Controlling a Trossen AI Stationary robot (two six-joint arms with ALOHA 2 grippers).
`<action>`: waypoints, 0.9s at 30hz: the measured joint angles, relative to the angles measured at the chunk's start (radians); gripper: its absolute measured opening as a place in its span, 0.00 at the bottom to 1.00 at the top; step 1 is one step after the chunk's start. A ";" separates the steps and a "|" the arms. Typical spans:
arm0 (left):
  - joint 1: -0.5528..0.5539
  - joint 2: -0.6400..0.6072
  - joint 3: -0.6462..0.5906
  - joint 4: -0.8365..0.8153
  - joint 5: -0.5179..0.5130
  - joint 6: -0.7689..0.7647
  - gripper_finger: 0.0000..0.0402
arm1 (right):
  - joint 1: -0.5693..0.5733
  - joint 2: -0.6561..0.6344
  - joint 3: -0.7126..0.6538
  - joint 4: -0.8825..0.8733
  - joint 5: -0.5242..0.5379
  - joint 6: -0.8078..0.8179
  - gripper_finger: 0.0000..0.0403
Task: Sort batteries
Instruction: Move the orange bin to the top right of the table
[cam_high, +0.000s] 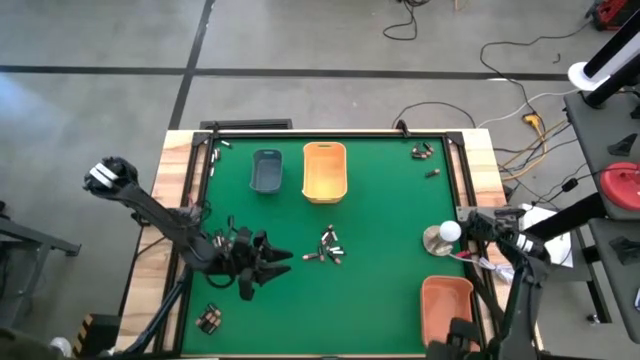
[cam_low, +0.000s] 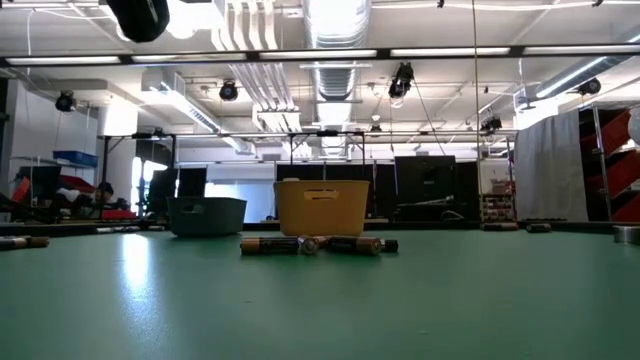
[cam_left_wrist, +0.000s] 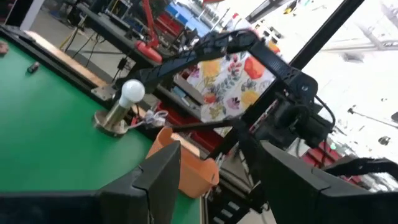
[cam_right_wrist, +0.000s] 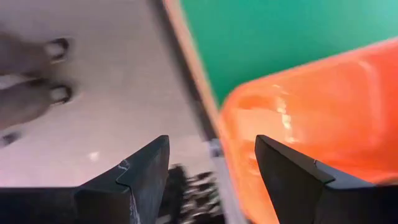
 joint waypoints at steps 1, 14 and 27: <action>0.000 0.019 0.000 0.013 0.001 0.002 0.48 | 0.000 0.003 -0.018 0.013 0.000 0.005 0.57; -0.001 0.155 0.171 -0.089 0.033 0.068 0.48 | -0.005 0.004 -0.248 0.214 -0.004 0.044 0.57; -0.020 -0.044 0.215 -0.215 0.142 0.195 0.48 | -0.016 0.023 -0.387 0.372 -0.040 0.040 0.38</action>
